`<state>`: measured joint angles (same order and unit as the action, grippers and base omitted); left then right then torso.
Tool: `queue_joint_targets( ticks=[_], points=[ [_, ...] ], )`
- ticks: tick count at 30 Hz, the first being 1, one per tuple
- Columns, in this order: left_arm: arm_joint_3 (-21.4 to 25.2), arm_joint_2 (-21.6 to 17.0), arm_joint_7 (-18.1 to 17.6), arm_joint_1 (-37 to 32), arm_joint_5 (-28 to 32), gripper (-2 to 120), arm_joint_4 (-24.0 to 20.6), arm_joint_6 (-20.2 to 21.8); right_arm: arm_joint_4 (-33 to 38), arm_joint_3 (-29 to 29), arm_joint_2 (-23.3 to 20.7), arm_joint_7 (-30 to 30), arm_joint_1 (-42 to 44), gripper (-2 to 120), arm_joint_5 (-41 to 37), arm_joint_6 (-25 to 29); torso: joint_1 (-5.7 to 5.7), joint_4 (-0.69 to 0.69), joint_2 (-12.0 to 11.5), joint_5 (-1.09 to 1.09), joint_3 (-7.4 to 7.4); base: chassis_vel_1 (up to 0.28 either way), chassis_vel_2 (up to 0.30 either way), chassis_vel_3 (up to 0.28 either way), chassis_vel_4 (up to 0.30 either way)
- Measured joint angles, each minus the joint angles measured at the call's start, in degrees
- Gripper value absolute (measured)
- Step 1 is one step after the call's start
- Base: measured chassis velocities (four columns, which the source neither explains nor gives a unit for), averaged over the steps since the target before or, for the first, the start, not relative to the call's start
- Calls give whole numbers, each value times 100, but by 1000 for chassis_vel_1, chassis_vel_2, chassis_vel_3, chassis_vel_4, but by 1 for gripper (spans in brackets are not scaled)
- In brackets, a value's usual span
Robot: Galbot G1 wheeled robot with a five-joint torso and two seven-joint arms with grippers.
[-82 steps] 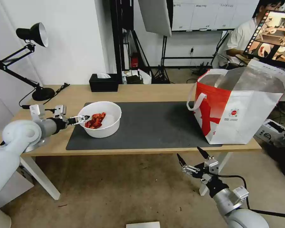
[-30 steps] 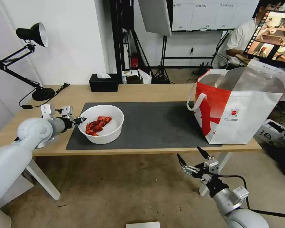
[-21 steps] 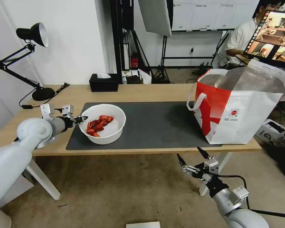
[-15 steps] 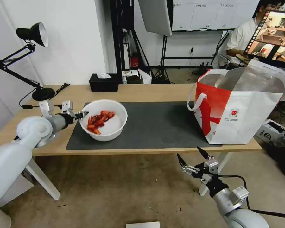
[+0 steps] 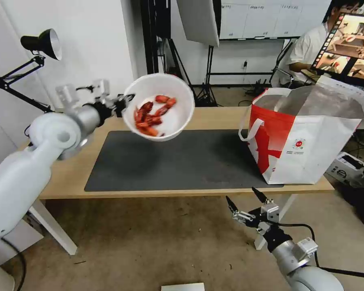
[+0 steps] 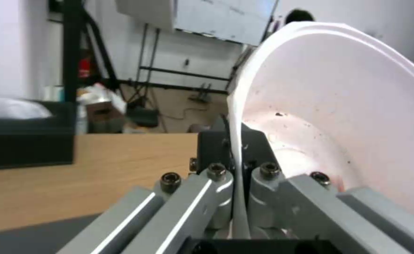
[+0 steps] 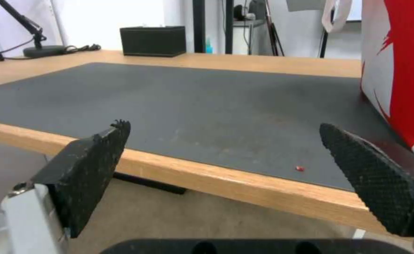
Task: Pick up the trash from the table and place it into the takeout bag.
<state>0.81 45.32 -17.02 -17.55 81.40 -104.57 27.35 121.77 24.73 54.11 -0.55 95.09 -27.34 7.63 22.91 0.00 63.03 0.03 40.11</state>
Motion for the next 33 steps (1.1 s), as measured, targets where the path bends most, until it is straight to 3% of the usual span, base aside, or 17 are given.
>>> queue_joint_targets(
  ticks=[9, 10, 16, 19, 20, 22, 23, 28, 33],
  points=[
    [-672, 858, -95, 748, -2, 0, 568, 21, 0, 0, 0, 0, 0, 100, 0, 0, 0, 1, 0, -2, 0, 0, 0, 0, 0],
    [-843, 1093, -114, 986, -8, 0, 765, 22, 0, 0, 0, 0, 0, 100, 0, 0, 1, 1, 0, -2, 0, 0, 0, 0, 0],
    [-1248, 1671, -152, 1641, -22, 0, 1269, 16, 0, 0, 0, 0, 0, 100, 0, 0, 1, 0, 0, 0, 0, 0, 0, 0, 0],
    [-1579, 2335, -232, 2213, -45, 0, 1758, -29, 0, 0, 0, 0, 0, 100, 0, 0, 0, 0, 0, 0, 0, 0, 0, 0, 0],
    [-1579, 2335, -232, 2213, -45, 0, 1758, -29, 0, 0, 0, 0, 0, 100, 0, 0, 0, 0, 0, 0, 0, 0, 0, 0, 0],
    [-1758, 2766, -288, 2452, -188, 0, 2141, -150, 0, 1, 0, -1, 0, 100, 0, 0, 1, 1, 0, -1, 0, 0, 0, 0, 0],
    [-1758, 2766, -288, 2452, -188, 0, 2141, -150, 0, 1, 0, -1, 0, 100, 0, 0, 1, 1, 0, -1, 0, 0, 0, 0, 0],
    [-2004, 3494, -343, 2700, -485, 0, 2912, -480, 0, 0, 0, 0, 0, 100, 0, 0, 1, -1, -1, 0, 0, 0, 0, 0, 0],
    [-2104, 3888, -344, 2760, -627, 0, 3281, -610, 0, 0, 0, 0, 0, 100, 0, 0, 1, 0, 0, -1, 0, 0, 0, 0, 0]
  ],
)
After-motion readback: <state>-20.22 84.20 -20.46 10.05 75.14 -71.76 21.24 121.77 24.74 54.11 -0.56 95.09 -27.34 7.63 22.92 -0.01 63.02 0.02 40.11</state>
